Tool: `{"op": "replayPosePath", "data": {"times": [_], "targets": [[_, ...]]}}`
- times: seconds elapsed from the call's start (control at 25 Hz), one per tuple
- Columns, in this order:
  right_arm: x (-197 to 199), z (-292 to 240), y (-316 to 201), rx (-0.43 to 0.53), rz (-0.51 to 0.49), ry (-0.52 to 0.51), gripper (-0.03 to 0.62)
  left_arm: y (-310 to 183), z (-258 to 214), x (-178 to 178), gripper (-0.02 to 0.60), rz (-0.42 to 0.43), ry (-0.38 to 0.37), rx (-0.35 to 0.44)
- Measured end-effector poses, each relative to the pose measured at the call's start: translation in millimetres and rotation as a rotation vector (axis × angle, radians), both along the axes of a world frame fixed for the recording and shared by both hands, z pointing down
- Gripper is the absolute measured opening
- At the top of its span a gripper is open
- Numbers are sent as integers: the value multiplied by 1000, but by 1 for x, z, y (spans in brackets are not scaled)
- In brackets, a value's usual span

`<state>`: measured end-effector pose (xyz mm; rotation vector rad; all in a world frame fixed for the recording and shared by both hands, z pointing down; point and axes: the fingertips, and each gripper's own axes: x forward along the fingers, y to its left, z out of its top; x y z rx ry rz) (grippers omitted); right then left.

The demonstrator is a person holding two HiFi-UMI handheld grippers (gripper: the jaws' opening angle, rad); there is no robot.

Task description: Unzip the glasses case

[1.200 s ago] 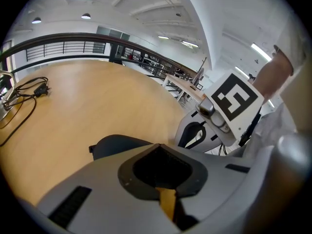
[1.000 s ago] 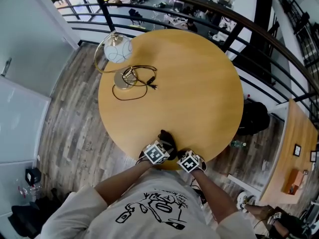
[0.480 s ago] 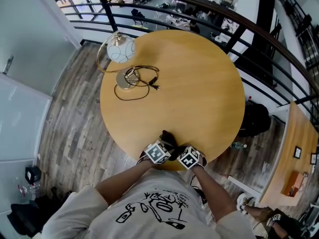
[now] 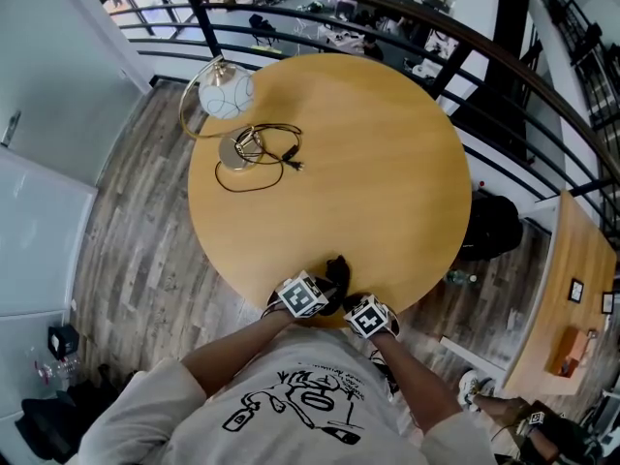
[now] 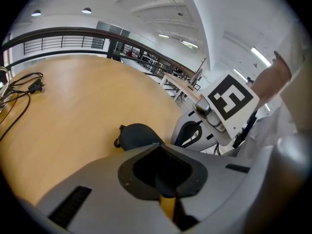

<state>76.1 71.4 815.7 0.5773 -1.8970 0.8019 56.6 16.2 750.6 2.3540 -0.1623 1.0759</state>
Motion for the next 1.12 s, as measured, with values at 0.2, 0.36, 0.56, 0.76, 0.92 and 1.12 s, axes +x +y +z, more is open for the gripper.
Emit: {"op": "replayPosePath", "data": {"times": [0.2,0.36,0.56,0.76,0.92,1.12], "targets": [[-5,1,6,-6,-38,2,23,11,7,2,6,21,-9,-9],[9,2,-5,38,-59,45,23,12,7,5,6,30,-3,-13],[23,0,-29,98,-94,95,23,11,7,4,6,22,-3,-7],[30,-1,-56,150,-155,154,23,11,7,4,6,12,-1,-20],[33,1,-69,164,-196,185,23,11,7,4,6,6,-4,-19],[31,3,-70,165,-177,178,23,10,5,2,6,-9,-7,-30]]}}
